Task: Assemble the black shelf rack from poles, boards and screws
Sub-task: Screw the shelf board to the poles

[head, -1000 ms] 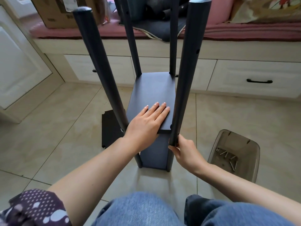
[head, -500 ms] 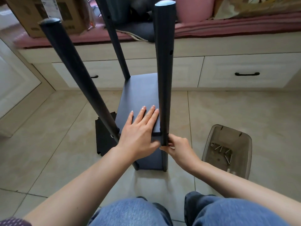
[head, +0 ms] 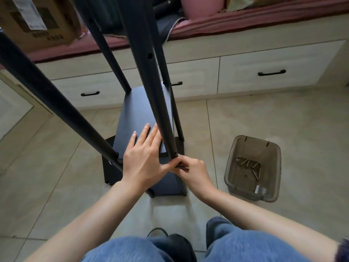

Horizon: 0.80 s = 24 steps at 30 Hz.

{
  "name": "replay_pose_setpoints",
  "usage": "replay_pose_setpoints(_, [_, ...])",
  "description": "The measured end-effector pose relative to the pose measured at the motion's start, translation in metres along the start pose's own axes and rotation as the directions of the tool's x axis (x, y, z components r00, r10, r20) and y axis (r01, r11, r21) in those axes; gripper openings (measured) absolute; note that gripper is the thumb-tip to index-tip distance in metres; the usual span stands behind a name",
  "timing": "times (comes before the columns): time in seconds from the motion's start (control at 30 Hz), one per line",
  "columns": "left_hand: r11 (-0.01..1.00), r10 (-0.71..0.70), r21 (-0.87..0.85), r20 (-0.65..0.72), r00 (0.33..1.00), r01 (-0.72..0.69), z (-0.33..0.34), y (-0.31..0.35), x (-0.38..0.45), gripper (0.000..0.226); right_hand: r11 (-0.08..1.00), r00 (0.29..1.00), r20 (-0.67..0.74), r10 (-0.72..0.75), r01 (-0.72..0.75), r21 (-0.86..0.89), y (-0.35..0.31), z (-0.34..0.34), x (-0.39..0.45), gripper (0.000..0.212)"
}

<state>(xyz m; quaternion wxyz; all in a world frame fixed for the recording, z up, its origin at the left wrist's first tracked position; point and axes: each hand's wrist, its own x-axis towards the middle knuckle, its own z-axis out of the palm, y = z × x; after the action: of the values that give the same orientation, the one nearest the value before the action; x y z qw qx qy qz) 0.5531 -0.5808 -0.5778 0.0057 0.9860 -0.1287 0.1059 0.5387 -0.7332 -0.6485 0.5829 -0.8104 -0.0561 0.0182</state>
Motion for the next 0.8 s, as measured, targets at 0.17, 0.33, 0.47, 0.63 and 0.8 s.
replay_pose_setpoints(0.17, [1.0, 0.007, 0.003, -0.073, 0.997, -0.007, 0.001, 0.002, 0.0, 0.095, 0.997, 0.994, 0.094, 0.055, -0.061, 0.056, 0.004, -0.006, 0.006, 0.032])
replay_pose_setpoints(0.33, [1.0, 0.02, 0.026, -0.079, 0.997, -0.018, 0.003, 0.001, 0.006, 0.094, 0.994, 0.985, 0.142, 0.095, -0.085, -0.073, 0.021, -0.034, 0.007, 0.045])
replay_pose_setpoints(0.47, [0.999, 0.021, 0.039, -0.089, 0.996, -0.017, 0.006, 0.001, 0.015, 0.092, 0.975, 0.993, 0.071, 0.098, -0.082, -0.204, 0.041, -0.076, 0.01, 0.03])
replay_pose_setpoints(0.63, [0.999, 0.036, 0.042, -0.125, 0.992, -0.031, 0.009, 0.0, 0.022, 0.09, 0.912, 0.98, -0.095, 0.175, -0.197, -0.359, 0.082, -0.133, 0.017, 0.02])
replay_pose_setpoints(0.8, [0.997, 0.045, 0.074, -0.157, 0.987, -0.034, 0.015, -0.001, 0.025, 0.09, 0.799, 0.896, -0.211, 0.39, -0.443, -0.406, 0.143, -0.163, 0.032, 0.018])
